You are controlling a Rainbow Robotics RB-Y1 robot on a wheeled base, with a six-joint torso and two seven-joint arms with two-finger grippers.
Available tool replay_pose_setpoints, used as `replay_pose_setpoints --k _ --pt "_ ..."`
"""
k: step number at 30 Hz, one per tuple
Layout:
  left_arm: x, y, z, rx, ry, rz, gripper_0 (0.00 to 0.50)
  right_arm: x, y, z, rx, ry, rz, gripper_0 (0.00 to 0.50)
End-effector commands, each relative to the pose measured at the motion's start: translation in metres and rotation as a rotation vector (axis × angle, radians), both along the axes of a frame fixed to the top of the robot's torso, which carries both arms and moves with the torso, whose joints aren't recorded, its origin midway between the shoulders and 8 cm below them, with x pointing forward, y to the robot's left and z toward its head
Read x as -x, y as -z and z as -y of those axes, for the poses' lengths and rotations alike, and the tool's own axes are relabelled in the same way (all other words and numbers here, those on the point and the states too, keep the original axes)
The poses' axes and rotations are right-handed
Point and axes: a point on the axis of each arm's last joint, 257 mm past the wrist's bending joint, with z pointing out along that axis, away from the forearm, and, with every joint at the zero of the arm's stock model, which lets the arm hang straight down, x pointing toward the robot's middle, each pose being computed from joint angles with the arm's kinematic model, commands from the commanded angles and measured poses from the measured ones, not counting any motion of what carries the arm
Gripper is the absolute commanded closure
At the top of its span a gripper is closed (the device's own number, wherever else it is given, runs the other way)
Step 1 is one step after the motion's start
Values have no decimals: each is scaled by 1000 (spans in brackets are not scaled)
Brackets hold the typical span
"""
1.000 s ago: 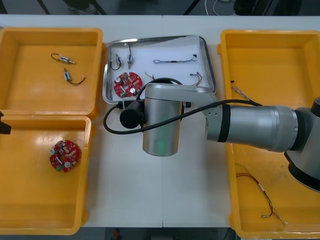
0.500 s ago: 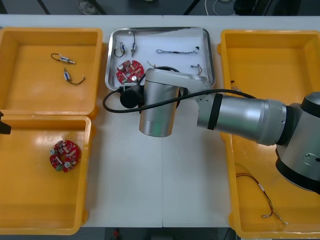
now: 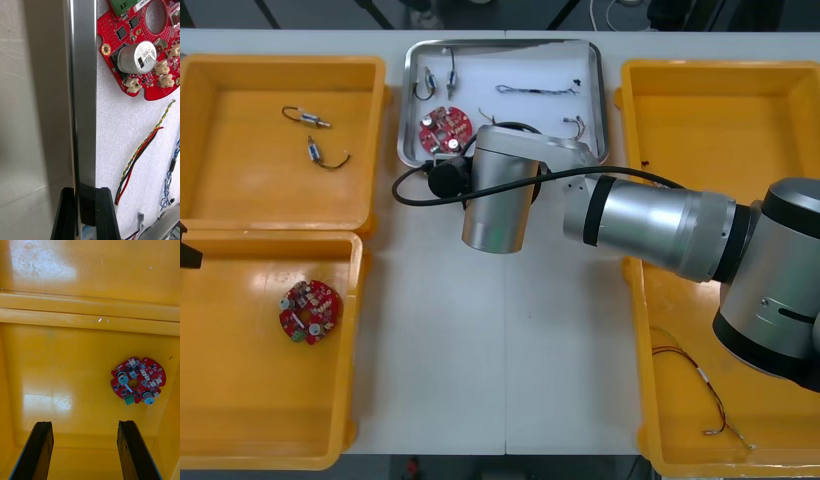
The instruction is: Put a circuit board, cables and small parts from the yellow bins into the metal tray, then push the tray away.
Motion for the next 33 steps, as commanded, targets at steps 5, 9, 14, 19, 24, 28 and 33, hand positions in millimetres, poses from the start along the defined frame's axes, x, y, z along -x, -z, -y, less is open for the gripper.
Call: replay_pose_setpoints --k 5,9,14,19,24,28,33 --pt "5 -12 -15 -95 77 15 0 -10 -42 -28 -18 -43 60 395" --pt "5 -12 -15 -95 77 15 0 -5 -44 -26 -20 -23 48 63" --pt "5 -12 -15 -95 77 15 0 10 -47 -30 -87 22 -18 16" --pt "5 -12 -15 -95 77 15 0 35 -54 -33 -125 48 -63 11" --pt "5 -12 -15 -95 77 15 0 68 -55 -25 -203 98 -135 9" --pt "5 -12 -15 -95 77 15 0 90 -54 -11 -257 141 -183 11" --pt "5 -12 -15 -95 77 15 0 114 -55 21 -343 232 -247 12"
